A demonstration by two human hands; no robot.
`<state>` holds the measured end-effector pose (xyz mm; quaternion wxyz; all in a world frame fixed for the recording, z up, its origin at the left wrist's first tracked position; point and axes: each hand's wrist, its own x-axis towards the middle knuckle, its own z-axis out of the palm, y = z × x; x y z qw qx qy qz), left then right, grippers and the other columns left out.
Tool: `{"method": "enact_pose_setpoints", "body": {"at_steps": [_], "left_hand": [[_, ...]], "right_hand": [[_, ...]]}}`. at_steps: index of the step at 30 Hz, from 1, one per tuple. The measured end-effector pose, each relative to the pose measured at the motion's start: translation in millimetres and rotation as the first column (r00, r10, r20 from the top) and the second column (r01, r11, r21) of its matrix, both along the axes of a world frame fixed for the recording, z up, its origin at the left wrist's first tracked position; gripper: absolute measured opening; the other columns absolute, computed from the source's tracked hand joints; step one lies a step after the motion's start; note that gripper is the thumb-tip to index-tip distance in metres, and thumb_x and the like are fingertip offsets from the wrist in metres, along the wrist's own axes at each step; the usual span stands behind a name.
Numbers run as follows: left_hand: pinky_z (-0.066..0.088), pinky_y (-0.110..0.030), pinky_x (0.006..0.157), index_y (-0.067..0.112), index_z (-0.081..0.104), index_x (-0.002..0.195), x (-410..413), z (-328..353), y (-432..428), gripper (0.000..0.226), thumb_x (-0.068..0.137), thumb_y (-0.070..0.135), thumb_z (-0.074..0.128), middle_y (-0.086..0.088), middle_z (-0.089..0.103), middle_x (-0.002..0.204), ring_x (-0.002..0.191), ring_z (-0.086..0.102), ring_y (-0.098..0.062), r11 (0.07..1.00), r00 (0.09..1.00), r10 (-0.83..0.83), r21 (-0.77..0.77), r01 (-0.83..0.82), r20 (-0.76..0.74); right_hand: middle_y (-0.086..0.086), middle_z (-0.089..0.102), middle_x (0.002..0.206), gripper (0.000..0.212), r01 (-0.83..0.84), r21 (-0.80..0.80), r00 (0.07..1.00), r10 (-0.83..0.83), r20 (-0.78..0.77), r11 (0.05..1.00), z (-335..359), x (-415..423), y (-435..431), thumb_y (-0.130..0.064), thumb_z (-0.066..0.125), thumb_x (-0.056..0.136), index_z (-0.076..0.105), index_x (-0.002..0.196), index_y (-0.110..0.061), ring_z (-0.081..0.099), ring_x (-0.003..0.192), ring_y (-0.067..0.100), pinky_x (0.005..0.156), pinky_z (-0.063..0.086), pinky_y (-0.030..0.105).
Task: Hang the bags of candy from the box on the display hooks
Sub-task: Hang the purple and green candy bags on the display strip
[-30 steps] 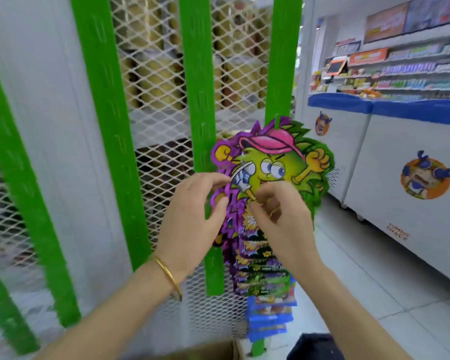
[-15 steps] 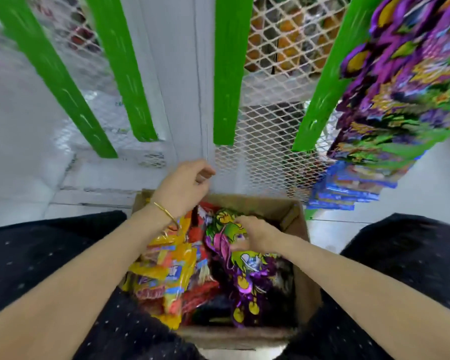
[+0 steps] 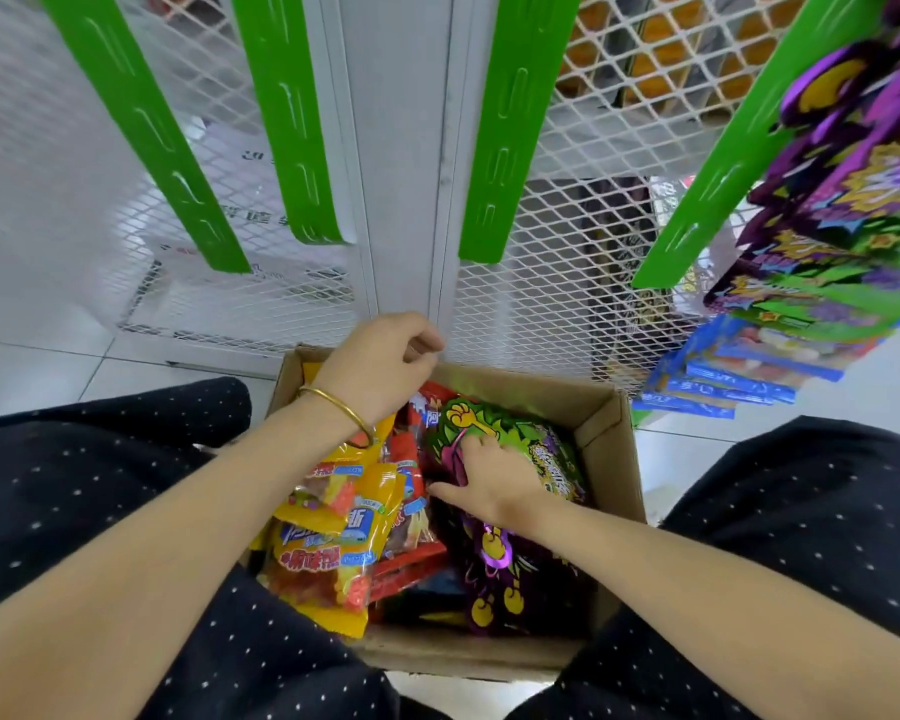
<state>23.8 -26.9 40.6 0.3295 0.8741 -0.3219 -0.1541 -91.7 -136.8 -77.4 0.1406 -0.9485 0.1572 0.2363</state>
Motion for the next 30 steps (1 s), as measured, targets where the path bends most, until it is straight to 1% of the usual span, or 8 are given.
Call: {"method": "enact_pose_setpoints", "body": {"at_steps": [3, 10, 15, 18, 21, 25, 27, 30], "left_hand": [[0.035, -0.008, 0.073, 0.011, 0.064, 0.102, -4, 0, 1, 0.017, 0.088, 0.009, 0.055, -0.001, 0.065, 0.103, 0.087, 0.055, -0.008, 1.0, 1.0, -0.016, 0.025, 0.016, -0.001], [0.039, -0.015, 0.081, 0.015, 0.055, 0.117, -19, -4, 1, 0.029, 0.09, 0.025, 0.057, 0.001, 0.059, 0.114, 0.1, 0.056, -0.01, 0.989, 0.986, -0.075, 0.118, 0.093, -0.148], [0.034, -0.023, 0.105, 0.019, 0.02, 0.141, -56, -12, -13, 0.095, 0.069, 0.063, 0.064, 0.006, 0.041, 0.137, 0.123, 0.043, -0.007, 0.956, 0.86, -0.195, 0.102, 0.273, -0.472], [0.031, -0.014, 0.097, 0.022, 0.01, 0.144, -69, -7, -21, 0.093, 0.076, 0.045, 0.07, 0.01, 0.039, 0.129, 0.119, 0.04, -0.002, 0.966, 0.854, -0.223, 0.009, 0.257, -0.469], [0.038, -0.018, 0.09, 0.017, 0.029, 0.139, -67, 0, -24, 0.062, 0.086, 0.021, 0.061, -0.001, 0.051, 0.126, 0.114, 0.049, -0.01, 0.98, 0.949, -0.187, 0.016, 0.197, -0.255], [0.035, -0.019, 0.058, 0.005, 0.058, 0.113, -42, 16, -20, 0.023, 0.092, 0.004, 0.051, -0.004, 0.058, 0.082, 0.071, 0.055, -0.017, 0.997, 0.987, -0.074, -0.024, 0.071, -0.146], [0.043, -0.026, 0.073, 0.011, 0.061, 0.104, -33, 29, -15, 0.019, 0.09, 0.001, 0.052, -0.004, 0.059, 0.084, 0.076, 0.054, -0.016, 0.993, 0.97, -0.094, -0.093, 0.075, -0.224], [0.039, -0.034, 0.079, 0.023, 0.058, 0.089, -25, 59, -12, 0.021, 0.09, 0.003, 0.054, -0.012, 0.06, 0.089, 0.082, 0.051, -0.019, 0.982, 0.954, -0.175, -0.115, 0.151, -0.244]], "right_hand": [[0.012, 0.056, 0.086, 0.025, -0.044, 0.054, 0.997, 0.041, 0.061, 0.998, 13, 2, -2, -0.031, 0.05, 0.09, 0.046, 0.077, -0.01, 0.058, 0.085, 0.034, 0.064, 0.045, 0.034], [0.003, 0.037, 0.049, 0.041, 0.265, 0.27, 0.919, -0.327, 0.22, 0.926, 61, 6, -37, -0.01, 0.055, 0.082, 0.033, 0.047, -0.013, 0.039, 0.05, 0.02, 0.053, 0.033, 0.03], [0.02, 0.061, 0.066, 0.021, 0.465, 0.756, 0.667, -0.744, 0.043, 0.461, 97, -2, -47, -0.007, 0.059, 0.085, 0.06, 0.066, 0.001, 0.063, 0.059, 0.027, 0.059, 0.058, 0.04], [0.016, 0.064, 0.068, 0.018, 0.373, 0.92, 0.575, -0.809, -0.125, 0.123, 118, -10, -44, 0.003, 0.055, 0.086, 0.06, 0.07, 0.003, 0.065, 0.057, 0.022, 0.064, 0.06, 0.036], [0.018, 0.068, 0.081, 0.015, 0.258, 0.966, 0.607, -0.783, -0.138, 0.03, 131, -17, -49, -0.003, 0.053, 0.091, 0.063, 0.086, 0.007, 0.069, 0.071, 0.024, 0.071, 0.059, 0.034], [0.013, 0.069, 0.096, 0.02, 0.264, 0.881, 0.638, -0.756, 0.146, 0.393, 143, -31, -62, -0.017, 0.055, 0.093, 0.063, 0.103, -0.001, 0.07, 0.081, 0.021, 0.068, 0.058, 0.031], [0.002, 0.064, 0.096, 0.014, 0.271, 0.588, 0.556, -0.622, 0.551, 0.762, 152, -39, -70, -0.018, 0.06, 0.089, 0.062, 0.102, -0.012, 0.064, 0.084, 0.016, 0.074, 0.054, 0.034], [-0.005, 0.055, 0.116, 0.046, 0.184, 0.275, 0.572, -0.33, 0.751, 0.944, 177, -44, -82, -0.03, 0.066, 0.084, 0.053, 0.126, -0.018, 0.049, 0.109, 0.013, 0.094, 0.04, 0.029]]}}
